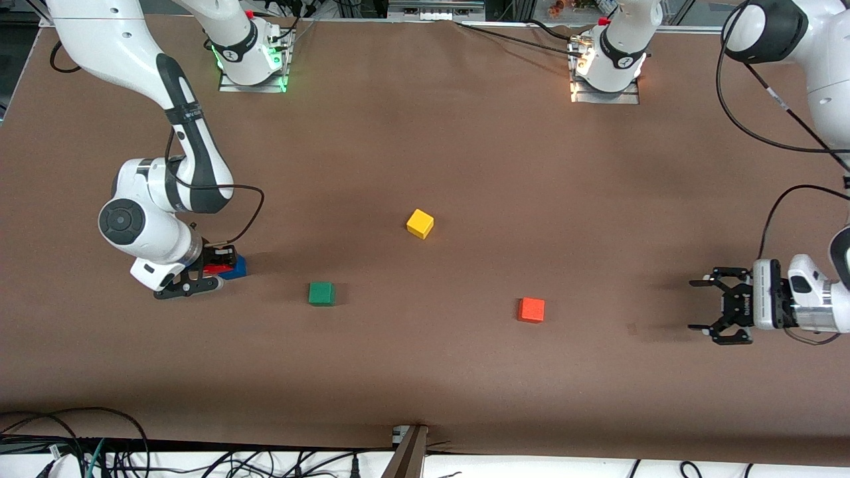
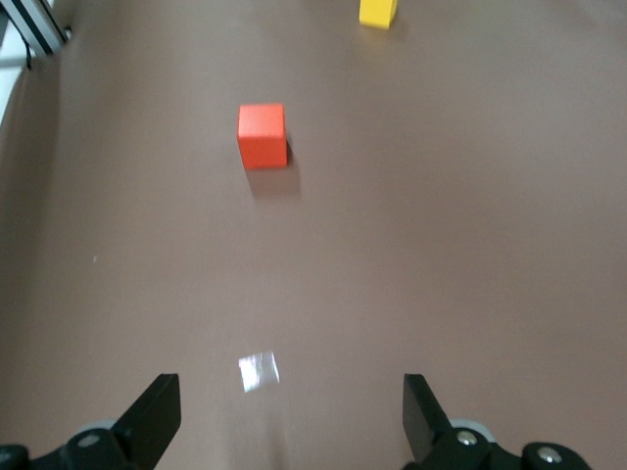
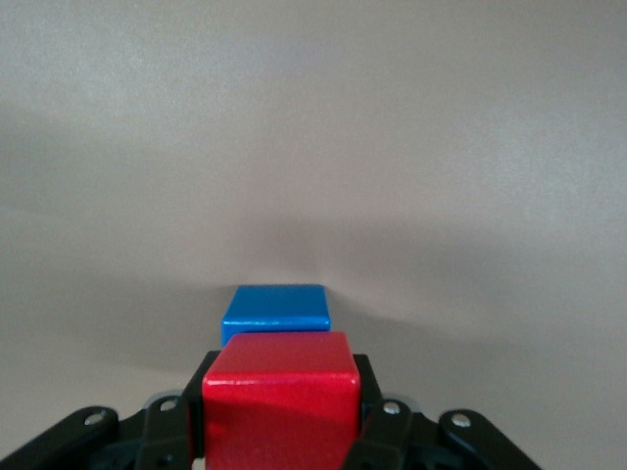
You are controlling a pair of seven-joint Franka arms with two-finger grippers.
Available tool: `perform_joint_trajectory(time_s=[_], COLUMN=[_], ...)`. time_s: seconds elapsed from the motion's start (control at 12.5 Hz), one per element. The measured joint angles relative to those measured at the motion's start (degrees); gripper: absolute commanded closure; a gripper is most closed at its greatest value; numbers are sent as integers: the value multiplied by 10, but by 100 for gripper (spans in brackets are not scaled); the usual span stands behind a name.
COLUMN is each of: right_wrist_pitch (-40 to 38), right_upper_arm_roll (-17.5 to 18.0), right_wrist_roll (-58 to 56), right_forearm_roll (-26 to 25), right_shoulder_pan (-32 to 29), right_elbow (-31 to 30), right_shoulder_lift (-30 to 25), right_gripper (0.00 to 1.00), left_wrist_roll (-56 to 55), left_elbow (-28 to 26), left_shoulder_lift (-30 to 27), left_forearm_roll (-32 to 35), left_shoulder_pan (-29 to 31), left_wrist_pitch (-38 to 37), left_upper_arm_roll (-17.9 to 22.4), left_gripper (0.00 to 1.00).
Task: Pass red block to right arm, stack on blue
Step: 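Carry the red cube over the blue cube while the left gripper withdraws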
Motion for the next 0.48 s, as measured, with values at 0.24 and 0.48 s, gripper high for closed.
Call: perform_joint_trajectory(time_s=[0.24, 0.48], right_wrist_pitch=[16, 20], right_upper_arm_roll=[0, 1], right_wrist_roll=[-13, -16], right_forearm_roll=[0, 0], right_shoulder_pan=[0, 0], right_elbow=[-13, -16], right_shoulder_lift=[-4, -5], right_gripper=[100, 100], left_wrist_roll=[-14, -68], left_elbow=[4, 6], left_shoulder_lift=[-41, -101], left_forearm_roll=[59, 150], left_shoulder_pan=[-3, -21], left_wrist_pitch=[0, 0], left_upper_arm_roll=[2, 2], left_gripper=[0, 0])
